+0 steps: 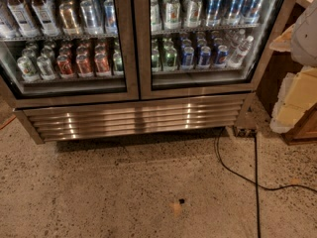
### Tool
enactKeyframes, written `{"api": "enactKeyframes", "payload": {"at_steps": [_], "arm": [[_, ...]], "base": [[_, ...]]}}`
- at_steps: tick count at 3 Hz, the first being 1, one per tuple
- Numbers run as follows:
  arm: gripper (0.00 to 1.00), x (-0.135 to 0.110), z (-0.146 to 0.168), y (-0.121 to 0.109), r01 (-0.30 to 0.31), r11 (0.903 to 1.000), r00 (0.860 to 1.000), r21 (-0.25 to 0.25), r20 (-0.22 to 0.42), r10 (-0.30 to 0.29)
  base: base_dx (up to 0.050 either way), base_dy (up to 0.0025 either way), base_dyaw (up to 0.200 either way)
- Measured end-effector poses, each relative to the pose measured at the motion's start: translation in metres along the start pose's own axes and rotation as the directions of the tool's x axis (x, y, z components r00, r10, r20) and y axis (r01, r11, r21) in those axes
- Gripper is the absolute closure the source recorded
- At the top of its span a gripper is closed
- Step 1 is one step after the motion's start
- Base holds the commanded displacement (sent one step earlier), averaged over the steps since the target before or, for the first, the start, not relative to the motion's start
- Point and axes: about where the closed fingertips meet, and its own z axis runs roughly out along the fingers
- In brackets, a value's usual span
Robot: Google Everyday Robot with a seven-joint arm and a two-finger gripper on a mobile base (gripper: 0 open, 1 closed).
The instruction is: Open right fridge door
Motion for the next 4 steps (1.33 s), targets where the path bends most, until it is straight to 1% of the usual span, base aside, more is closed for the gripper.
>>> {"api": "enactKeyframes", "payload": {"at_steps": [1,4], "arm": [[0.0,0.0,0.0,0.0,0.0,1.0,1.0,0.0,0.0,0.0],[0.0,0.0,0.0,0.0,0.0,1.0,1.0,0.0,0.0,0.0]], "base": [[0.039,0.0,0.0],[0.05,0.00001,0.0]]}}
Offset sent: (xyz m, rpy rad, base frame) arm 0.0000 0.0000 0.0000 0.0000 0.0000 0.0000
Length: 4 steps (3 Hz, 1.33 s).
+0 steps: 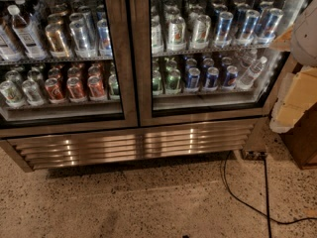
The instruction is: Open right fridge door
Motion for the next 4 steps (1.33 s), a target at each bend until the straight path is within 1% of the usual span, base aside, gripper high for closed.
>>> {"api": "enactKeyframes", "payload": {"at_steps": [2,3,4], "arm": [[0.0,0.0,0.0,0.0,0.0,1.0,1.0,0.0,0.0,0.0],[0.0,-0.0001,-0.0001,0.0,0.0,1.0,1.0,0.0,0.0,0.0],[0.0,-0.0001,-0.0001,-0.0001,0.0,1.0,1.0,0.001,0.0,0.0]], "base": [[0.05,0.0,0.0],[0.036,0.0,0.0],[0.05,0.0,0.0]]}}
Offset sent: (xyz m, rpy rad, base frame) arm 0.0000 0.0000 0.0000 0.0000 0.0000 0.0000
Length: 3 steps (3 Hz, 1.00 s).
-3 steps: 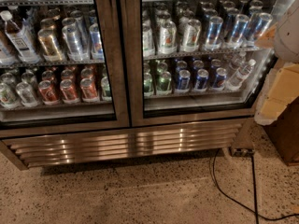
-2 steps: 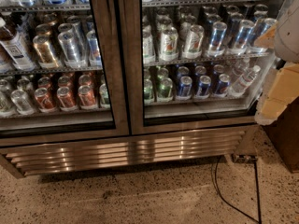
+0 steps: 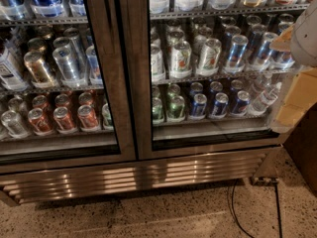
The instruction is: Open right fridge door
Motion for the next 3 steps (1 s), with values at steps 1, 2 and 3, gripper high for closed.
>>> {"api": "enactKeyframes", "payload": {"at_steps": [1,2,3], "arm": [[0.0,0.0,0.0,0.0,0.0,1.0,1.0,0.0,0.0,0.0],[0.0,-0.0001,-0.0001,0.0,0.0,1.0,1.0,0.0,0.0,0.0],[0.0,-0.0001,0.0,-0.0001,0.0,1.0,1.0,0.0,0.0,0.0]], "base": [[0.049,0.0,0.0],[-0.033,-0.00003,0.0],[0.0,0.0,0.0]]}}
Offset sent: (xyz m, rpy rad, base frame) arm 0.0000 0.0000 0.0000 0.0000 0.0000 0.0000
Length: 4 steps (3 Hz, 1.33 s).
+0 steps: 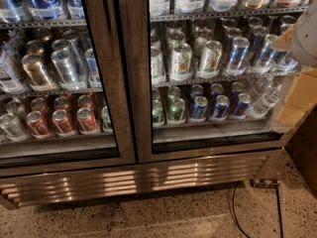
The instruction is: Open right fridge door
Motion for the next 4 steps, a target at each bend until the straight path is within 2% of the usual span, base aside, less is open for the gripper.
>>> {"api": "enactKeyframes", "payload": {"at_steps": [1,2,3,4], "arm": [[0.0,-0.004,0.0,-0.004,0.03,0.9994,0.999,-0.019,0.042,-0.029],[0.0,0.006,0.002,-0.016,0.046,0.9973,0.985,-0.058,0.167,-0.036],[0.0,0.019,0.007,-0.026,0.059,0.992,0.936,-0.112,0.35,-0.016],[0.0,0.024,0.008,-0.029,0.076,0.9824,0.834,-0.171,0.55,0.031]], "base": [[0.0,0.0,0.0],[0.0,0.0,0.0],[0.0,0.0,0.0],[0.0,0.0,0.0]]}}
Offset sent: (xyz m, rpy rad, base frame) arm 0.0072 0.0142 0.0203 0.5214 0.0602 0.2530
